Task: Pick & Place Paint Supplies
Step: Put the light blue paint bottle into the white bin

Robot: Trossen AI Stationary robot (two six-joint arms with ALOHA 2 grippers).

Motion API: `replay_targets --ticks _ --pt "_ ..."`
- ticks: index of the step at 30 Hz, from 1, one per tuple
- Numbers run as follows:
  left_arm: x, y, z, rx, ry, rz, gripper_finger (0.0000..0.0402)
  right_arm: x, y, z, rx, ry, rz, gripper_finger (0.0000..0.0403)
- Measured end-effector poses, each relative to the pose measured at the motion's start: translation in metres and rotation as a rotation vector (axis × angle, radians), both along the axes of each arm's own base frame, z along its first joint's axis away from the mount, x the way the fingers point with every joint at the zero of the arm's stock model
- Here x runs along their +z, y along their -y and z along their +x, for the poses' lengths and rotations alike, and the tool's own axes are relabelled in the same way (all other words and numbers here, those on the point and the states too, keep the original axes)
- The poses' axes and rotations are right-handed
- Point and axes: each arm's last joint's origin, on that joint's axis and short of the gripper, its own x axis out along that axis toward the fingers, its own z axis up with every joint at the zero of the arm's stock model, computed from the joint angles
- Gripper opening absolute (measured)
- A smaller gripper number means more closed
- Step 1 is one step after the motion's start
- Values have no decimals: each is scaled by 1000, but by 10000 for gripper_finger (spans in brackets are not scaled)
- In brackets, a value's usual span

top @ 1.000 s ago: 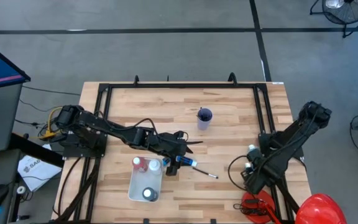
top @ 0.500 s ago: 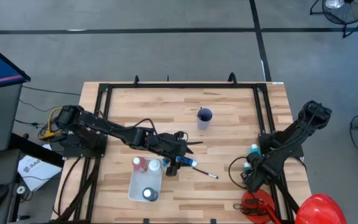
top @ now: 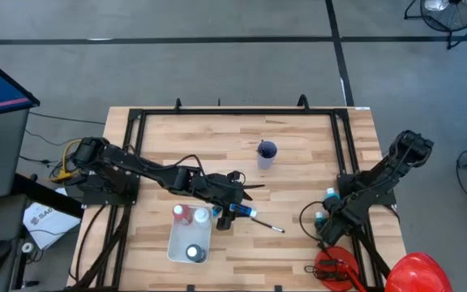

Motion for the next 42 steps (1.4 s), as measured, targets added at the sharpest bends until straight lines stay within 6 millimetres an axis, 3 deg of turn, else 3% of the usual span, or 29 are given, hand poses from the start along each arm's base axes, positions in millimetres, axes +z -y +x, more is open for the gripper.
replay_targets --ticks 14,19,29,37,42 --pt "0 0 0 2 4 0 246 0 -1 0 7 10 -8 210" --pt "1 -2 1 6 10 -1 246 12 -5 3 87 69 -98 186" --pt "-1 0 0 13 5 -24 246 36 -10 11 155 139 -201 197" --pt "-34 3 -13 34 -108 -56 246 50 -18 21 232 256 -218 187" --pt "-25 -3 -10 52 -42 -71 246 64 -24 30 290 352 -234 194"
